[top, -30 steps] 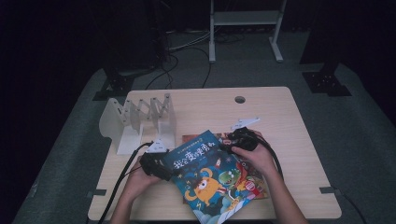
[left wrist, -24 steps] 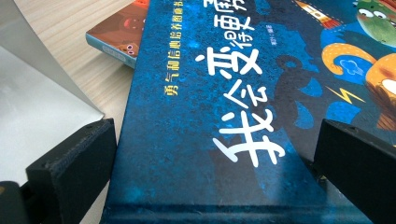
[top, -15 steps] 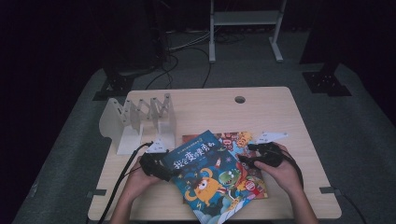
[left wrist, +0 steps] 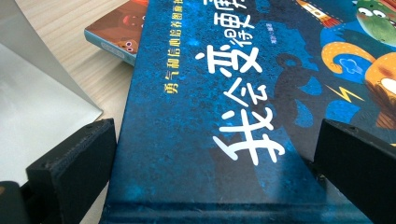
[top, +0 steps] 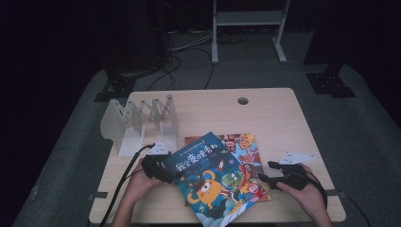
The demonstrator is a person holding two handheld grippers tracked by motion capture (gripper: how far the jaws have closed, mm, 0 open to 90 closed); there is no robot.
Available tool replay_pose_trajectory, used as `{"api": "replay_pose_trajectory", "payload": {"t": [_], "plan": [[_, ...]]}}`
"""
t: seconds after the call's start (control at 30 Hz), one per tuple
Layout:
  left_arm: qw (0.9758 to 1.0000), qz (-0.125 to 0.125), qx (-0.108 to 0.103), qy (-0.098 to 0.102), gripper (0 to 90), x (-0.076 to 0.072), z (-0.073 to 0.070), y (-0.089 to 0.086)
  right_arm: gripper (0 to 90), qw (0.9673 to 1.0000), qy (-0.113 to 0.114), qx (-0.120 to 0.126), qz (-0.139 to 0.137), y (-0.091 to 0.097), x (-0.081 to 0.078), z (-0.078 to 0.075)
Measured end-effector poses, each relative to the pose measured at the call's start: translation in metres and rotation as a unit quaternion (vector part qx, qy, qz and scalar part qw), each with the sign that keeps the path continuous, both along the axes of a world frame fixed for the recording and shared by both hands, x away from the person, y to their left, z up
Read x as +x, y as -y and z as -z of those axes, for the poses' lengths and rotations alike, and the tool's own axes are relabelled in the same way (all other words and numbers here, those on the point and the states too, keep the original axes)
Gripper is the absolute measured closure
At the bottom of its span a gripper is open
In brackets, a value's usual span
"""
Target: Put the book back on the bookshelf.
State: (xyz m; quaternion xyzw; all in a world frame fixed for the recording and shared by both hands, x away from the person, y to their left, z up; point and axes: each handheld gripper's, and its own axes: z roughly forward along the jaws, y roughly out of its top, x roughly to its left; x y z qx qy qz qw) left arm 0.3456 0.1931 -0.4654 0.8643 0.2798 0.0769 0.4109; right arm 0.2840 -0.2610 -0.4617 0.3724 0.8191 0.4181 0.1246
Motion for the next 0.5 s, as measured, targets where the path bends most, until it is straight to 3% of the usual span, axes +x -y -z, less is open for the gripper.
{"api": "replay_pose_trajectory", "payload": {"t": [0.17, 0.5], "plan": [[1.0000, 0.000, 0.000, -0.001, 0.0, 0.000, 0.000, 0.000, 32.0, 1.0000, 0.000, -0.003, -0.002, 0.008, -0.019, 0.003], [1.0000, 0.000, -0.001, -0.001, 0.0, 0.000, 0.000, 0.000, 32.0, 0.9998, -0.004, -0.014, -0.013, 0.008, -0.041, 0.009]]}}
